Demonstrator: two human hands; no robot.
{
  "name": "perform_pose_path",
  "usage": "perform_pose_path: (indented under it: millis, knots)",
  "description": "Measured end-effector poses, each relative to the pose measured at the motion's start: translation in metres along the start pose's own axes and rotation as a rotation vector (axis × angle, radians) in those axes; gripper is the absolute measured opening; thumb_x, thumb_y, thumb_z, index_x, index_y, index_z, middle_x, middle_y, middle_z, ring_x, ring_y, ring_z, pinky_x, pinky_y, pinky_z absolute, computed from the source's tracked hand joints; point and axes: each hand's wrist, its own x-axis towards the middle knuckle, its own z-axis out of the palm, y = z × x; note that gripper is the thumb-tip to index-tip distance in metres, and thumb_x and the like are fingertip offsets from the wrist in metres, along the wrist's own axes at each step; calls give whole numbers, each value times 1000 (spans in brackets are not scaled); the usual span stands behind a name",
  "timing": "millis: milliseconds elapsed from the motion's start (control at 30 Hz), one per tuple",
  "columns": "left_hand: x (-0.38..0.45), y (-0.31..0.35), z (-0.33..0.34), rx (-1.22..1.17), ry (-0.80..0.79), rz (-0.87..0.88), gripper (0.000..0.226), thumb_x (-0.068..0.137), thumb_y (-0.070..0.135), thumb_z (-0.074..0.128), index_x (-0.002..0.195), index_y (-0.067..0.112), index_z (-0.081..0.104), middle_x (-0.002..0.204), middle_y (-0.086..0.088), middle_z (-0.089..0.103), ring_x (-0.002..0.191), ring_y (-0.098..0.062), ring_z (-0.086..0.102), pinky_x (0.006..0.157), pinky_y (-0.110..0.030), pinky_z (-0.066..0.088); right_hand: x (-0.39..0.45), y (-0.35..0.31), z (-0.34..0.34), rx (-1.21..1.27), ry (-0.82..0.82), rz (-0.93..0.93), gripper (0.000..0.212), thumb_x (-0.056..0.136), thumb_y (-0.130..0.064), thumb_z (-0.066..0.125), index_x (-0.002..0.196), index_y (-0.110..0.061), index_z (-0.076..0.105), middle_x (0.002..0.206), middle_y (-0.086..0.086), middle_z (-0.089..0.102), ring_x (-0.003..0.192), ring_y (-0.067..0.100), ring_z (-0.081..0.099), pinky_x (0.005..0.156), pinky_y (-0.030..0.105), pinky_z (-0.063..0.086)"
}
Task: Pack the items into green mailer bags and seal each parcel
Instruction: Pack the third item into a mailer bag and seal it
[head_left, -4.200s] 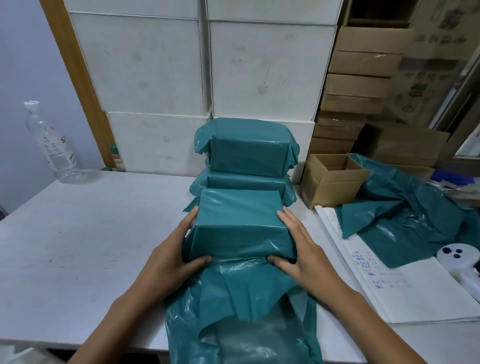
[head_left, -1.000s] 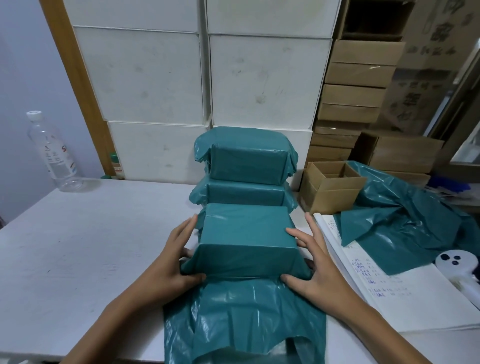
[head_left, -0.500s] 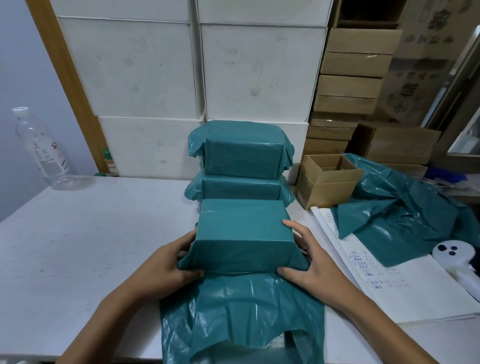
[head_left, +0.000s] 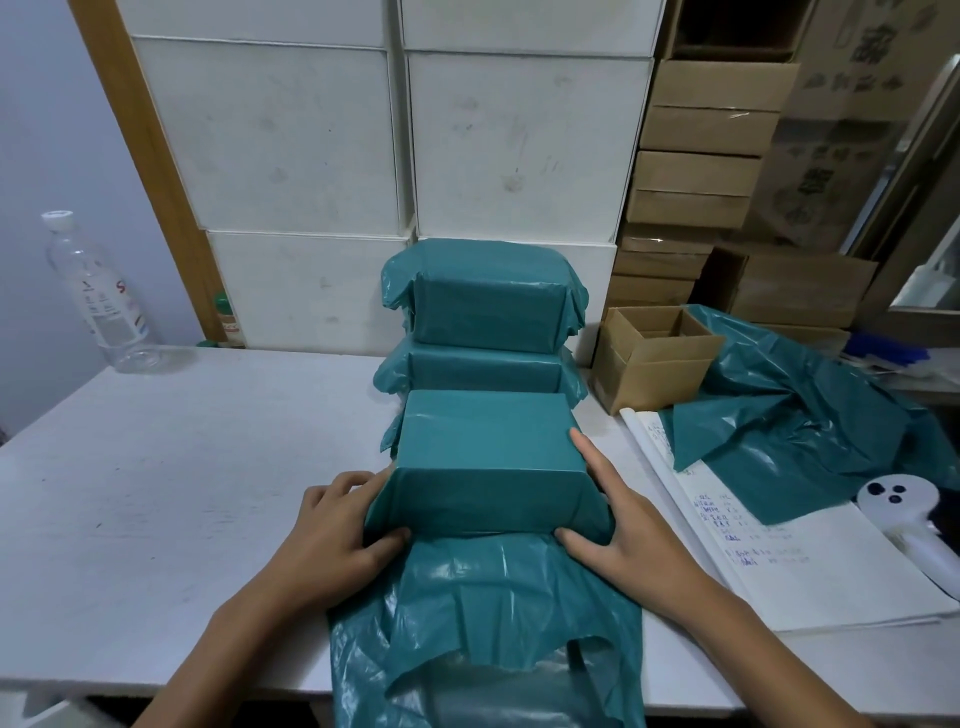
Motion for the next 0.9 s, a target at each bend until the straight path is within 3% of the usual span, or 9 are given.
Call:
perform_pose_path:
  millis: [100,267,333,400,500,567,667,800,900]
  knots:
    - [-5,10,-8,-51,33,55,82,86,58,55,162,52,23,153,16,52,141,-13,42,114,-43,31,-2,1,2,-103,57,-52,107,92,-31,82,161,-63,8,150,-40,38,140,-19,35,113,4,28]
    - [-23,20,-14,-338,178,68,91,95,59,64,164,57,5,168,28,21,156,-8,29,124,-45,32,-12,-8,-2,-277,197,-150,92,92,-52,69,168,-43,16,162,-30,29,153,-7,21,116,2,15]
    - [-42,28,-21,-369,339,141,81,102,46,62,167,47,15,172,28,17,159,-8,24,126,-41,30,-24,-13,-11,-276,316,-245,75,94,-44,60,164,-33,34,166,-23,33,155,2,27,122,12,20]
    - [-67,32,-33,-261,456,295,63,104,41,55,163,32,35,168,16,36,154,-14,37,122,-35,36,-44,-12,-24,-252,367,-376,55,94,-30,56,149,-23,56,155,-13,53,146,11,46,121,27,34]
    - [-104,13,-42,-72,362,472,48,100,33,55,148,33,56,150,15,59,140,-15,55,112,-31,43,-79,0,-38,-364,189,-478,48,88,-18,59,135,-25,68,146,-18,62,140,8,54,117,32,40]
    - [-120,-7,-41,186,244,549,67,89,23,56,154,39,48,157,20,52,146,-9,48,111,-29,40,-94,12,-40,-513,16,-520,54,95,-20,54,148,-33,58,160,-21,49,150,5,44,122,24,29]
    - [-125,-25,-24,457,100,607,67,100,38,52,164,37,33,167,23,37,154,-2,35,115,-25,32,-100,31,-30,-767,-146,-585,50,113,-37,32,163,-35,37,172,-16,32,158,6,29,122,20,21]
    - [-120,-12,-10,345,121,657,47,103,40,58,150,36,55,146,25,57,140,1,51,118,-29,35,-95,29,-12,-618,-134,-594,41,110,-41,43,146,-36,62,154,-19,55,150,3,42,116,25,31]
    - [-102,0,-4,100,281,671,28,92,25,77,121,28,76,118,21,70,113,1,67,101,-22,48,-90,25,-12,-494,-108,-570,50,83,-23,69,131,-39,70,142,-25,64,138,-3,53,112,26,37]
